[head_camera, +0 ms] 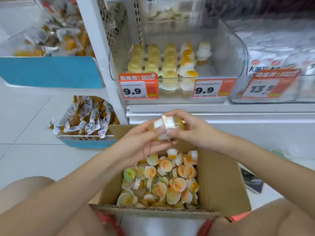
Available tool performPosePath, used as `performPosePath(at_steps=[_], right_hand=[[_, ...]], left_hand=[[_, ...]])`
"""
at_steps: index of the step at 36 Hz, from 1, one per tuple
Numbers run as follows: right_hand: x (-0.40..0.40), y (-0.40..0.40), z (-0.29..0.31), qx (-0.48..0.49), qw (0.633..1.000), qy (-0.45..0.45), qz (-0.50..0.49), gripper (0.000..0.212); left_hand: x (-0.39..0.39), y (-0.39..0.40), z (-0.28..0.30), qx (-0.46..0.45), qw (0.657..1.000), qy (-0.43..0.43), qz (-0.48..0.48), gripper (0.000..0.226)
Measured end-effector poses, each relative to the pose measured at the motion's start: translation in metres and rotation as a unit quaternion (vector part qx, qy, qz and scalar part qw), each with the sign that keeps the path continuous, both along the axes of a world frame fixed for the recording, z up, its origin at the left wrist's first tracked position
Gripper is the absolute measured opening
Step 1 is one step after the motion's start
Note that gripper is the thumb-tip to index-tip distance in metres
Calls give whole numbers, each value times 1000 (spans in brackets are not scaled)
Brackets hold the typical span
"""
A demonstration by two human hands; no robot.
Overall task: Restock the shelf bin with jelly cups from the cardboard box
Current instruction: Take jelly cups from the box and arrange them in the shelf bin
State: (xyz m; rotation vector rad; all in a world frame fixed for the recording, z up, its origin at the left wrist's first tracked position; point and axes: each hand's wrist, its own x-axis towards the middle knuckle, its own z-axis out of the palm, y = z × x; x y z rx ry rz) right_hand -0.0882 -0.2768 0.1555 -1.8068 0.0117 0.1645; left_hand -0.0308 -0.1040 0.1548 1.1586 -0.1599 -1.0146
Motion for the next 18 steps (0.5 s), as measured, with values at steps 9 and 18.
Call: performPosePath(at_steps=[9,18], right_hand=[[7,3,17,-118,987,-112,5,64],[30,0,29,-175,973,-149,-11,59]], left_hand=[[12,-2,10,16,999,-37,35,60],[32,-5,23,20,999,-25,7,51]])
